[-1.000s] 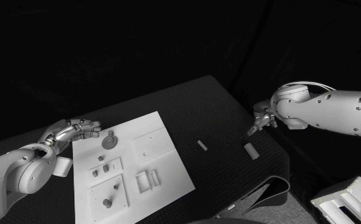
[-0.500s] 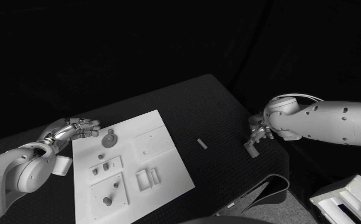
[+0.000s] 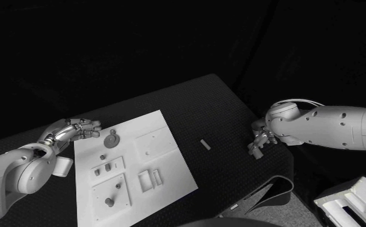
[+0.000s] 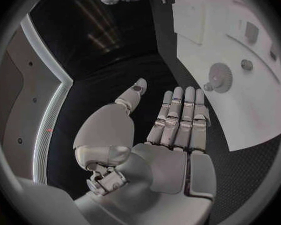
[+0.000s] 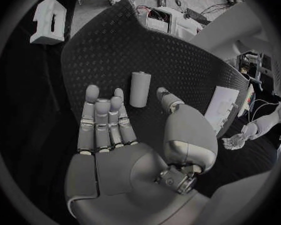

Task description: Assemble the parts on the task board

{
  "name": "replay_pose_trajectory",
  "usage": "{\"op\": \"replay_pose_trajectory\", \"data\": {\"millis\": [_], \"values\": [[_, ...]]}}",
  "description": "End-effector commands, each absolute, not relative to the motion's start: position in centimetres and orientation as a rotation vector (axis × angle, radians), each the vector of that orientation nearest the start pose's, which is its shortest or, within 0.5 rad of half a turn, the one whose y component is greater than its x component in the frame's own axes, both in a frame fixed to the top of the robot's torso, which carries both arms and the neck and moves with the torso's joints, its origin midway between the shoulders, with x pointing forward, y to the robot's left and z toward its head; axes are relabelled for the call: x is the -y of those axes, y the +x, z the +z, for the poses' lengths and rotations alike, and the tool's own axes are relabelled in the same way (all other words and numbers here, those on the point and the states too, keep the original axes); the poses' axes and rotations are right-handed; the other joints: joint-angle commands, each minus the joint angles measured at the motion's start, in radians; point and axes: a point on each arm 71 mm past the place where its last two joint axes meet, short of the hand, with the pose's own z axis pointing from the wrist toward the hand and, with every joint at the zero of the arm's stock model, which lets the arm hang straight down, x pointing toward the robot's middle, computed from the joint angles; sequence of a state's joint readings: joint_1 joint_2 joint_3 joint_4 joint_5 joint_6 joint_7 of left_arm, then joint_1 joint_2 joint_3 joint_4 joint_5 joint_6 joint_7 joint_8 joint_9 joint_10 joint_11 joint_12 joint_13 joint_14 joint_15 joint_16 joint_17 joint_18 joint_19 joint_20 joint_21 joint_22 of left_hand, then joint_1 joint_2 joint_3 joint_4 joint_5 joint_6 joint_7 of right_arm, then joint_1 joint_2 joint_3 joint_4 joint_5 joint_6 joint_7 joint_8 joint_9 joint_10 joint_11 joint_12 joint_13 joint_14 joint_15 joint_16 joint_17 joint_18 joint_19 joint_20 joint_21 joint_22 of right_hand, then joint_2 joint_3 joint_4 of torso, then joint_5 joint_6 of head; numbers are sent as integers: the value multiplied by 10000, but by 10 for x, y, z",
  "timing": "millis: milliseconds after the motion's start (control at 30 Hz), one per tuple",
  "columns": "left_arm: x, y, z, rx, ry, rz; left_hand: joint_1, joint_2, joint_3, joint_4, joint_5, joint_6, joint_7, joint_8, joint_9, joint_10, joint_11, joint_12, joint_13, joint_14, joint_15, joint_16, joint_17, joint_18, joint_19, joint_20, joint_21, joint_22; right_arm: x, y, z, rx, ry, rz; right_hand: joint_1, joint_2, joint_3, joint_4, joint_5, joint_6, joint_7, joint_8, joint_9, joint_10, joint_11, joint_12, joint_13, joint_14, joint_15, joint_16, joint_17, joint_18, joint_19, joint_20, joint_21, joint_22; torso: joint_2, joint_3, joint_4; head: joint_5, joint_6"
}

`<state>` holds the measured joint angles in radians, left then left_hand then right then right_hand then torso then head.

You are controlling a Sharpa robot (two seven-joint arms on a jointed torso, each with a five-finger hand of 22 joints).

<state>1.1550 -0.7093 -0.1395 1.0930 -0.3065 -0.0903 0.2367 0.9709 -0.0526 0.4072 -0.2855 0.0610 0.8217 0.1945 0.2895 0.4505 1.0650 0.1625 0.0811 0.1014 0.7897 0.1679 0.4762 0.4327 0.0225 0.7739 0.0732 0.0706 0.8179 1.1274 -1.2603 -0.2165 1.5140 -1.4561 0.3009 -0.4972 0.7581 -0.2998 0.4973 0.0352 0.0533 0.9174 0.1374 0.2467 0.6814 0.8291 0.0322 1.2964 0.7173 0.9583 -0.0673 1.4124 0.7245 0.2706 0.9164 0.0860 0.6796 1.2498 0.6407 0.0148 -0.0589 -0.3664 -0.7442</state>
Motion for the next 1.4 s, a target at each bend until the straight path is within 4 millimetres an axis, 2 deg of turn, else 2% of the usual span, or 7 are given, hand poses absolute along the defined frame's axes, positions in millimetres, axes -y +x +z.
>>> {"op": "replay_pose_trajectory", "data": {"millis": [33,867,933,1000,1067,1167,1400], "values": [[-261,528,-266,-17867,-9105,-12009,1,-80,-51,4,-67,53,-21,43,-10,76,28,-1,14,44,6,-51,11,83,8,-44,28,12,442,377,-297,-25094,259,-3637,-96,-3,14,70,-53,-51,10,-46,-12,-78,0,3,-15,-76,20,-17,13,-88,-42,10,-50,12,0,3,1,21,-1],[-266,526,-267,-17883,-9150,-11924,-4,-68,-57,9,-67,52,-21,43,-13,76,29,-7,16,44,6,-58,17,82,8,-44,26,12,433,371,-323,-25463,39,-3673,443,259,630,492,-37,24,-6,49,33,20,-14,116,-28,44,17,37,136,-88,115,10,60,169,4,-20,3,102,-123],[-266,526,-267,-17883,-9157,-11910,-6,-65,-57,10,-67,52,-21,43,-13,76,29,-7,16,44,6,-58,18,81,9,-44,26,12,432,372,-323,-25380,58,-3606,670,575,691,372,-35,64,-21,82,51,66,-32,148,-23,87,4,68,157,-91,147,-5,102,207,7,-18,4,108,-125],[-266,526,-267,-17884,-9157,-11912,-7,-64,-57,11,-67,52,-21,43,-13,77,29,-7,16,44,7,-59,18,81,9,-44,26,12,430,374,-323,-25190,201,-3465,1102,1683,177,-589,-70,98,-41,133,99,117,-37,184,-29,137,-18,112,205,-134,113,12,193,340,5,-19,4,122,-110],[-267,526,-267,-17883,-9160,-11907,-9,-61,-58,13,-67,52,-20,43,-13,77,29,-8,17,44,7,-59,19,81,9,-44,26,12,430,374,-322,-25064,473,-3340,1430,2241,168,-1126,-53,203,-89,193,124,207,-98,226,-27,212,-46,156,230,-91,161,-33,237,376,5,-23,4,130,-108],[-267,526,-267,-17881,-9168,-11887,-11,-55,-58,16,-67,52,-20,43,-14,77,29,-9,17,44,7,-60,20,80,10,-44,25,12,430,374,-322,-24949,1188,-3123,1167,3350,-283,-2659,-45,512,-227,278,92,567,-218,253,-90,525,-145,218,267,-88,430,-81,333,430,6,-24,9,148,-116],[-267,526,-267,-17879,-9169,-11879,-14,-53,-60,17,-67,51,-20,43,-15,77,29,-11,17,45,7,-63,22,80,10,-44,25,11,428,371,-321,-25091,2445,-2562,533,3880,-88,-3252,-38,893,-332,306,-99,907,-340,248,-134,854,-233,212,293,-88,757,-207,344,415,3,-40,13,211,-79]]}}
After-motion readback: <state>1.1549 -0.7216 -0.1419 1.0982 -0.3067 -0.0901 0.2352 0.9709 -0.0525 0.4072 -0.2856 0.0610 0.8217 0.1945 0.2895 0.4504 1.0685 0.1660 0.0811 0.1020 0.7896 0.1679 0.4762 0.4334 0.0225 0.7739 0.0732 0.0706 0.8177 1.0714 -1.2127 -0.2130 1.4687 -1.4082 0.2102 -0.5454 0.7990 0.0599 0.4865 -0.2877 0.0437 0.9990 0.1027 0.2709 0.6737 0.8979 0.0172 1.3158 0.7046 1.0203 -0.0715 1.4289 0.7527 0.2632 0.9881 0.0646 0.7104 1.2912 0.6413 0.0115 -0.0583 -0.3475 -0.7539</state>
